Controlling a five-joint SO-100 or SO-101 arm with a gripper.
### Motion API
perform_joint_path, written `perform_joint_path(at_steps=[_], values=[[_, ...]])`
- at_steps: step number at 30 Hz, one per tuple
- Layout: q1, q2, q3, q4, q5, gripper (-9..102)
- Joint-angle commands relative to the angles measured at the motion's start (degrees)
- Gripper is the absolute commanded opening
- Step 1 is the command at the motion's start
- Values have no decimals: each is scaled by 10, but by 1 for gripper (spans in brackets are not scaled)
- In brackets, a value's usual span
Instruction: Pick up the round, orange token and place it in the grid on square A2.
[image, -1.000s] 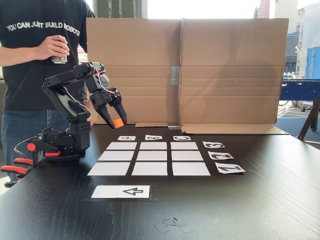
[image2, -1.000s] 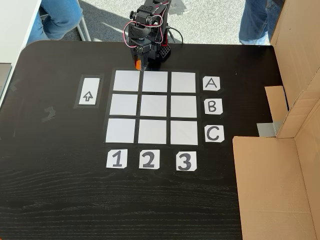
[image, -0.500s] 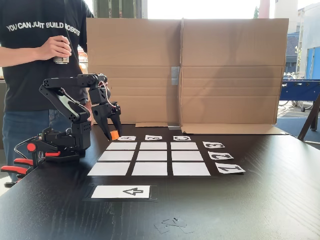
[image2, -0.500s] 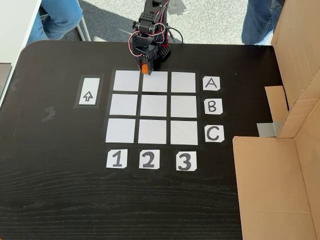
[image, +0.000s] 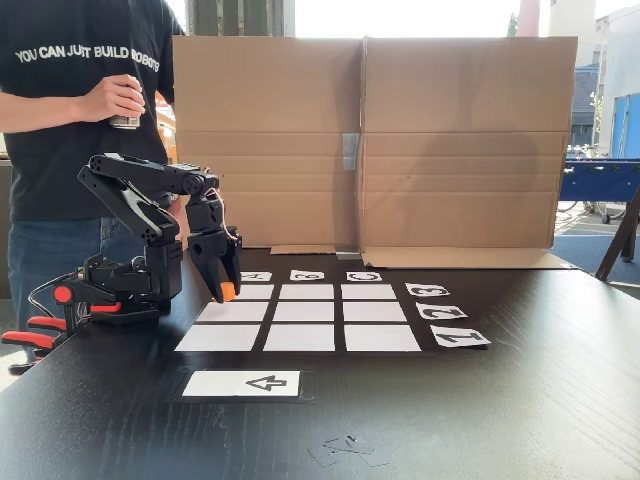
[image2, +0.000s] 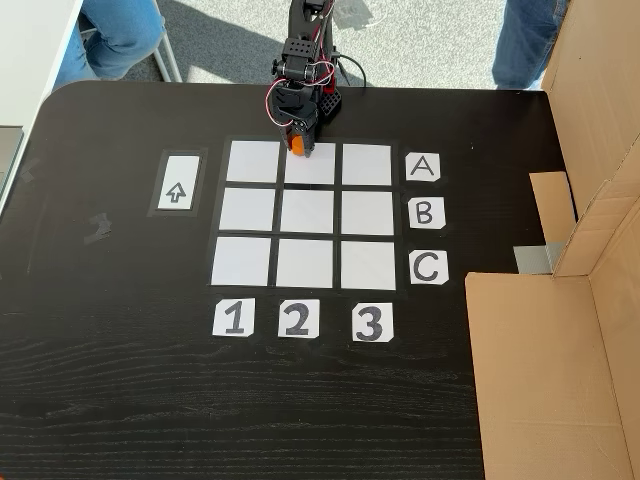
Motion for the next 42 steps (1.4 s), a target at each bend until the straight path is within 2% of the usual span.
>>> perform_joint_path(at_steps=[1, 10, 13, 24, 30, 34, 42], values=[[-11, -2, 7, -9, -6, 0], [-16, 2, 25, -19, -4, 1], [-11, 3, 29, -21, -3, 14], [10, 7, 34, -30, 22, 47], [21, 13, 37, -33, 40, 71], [26, 18, 39, -33, 40, 75], [80, 40, 19, -38, 35, 76]])
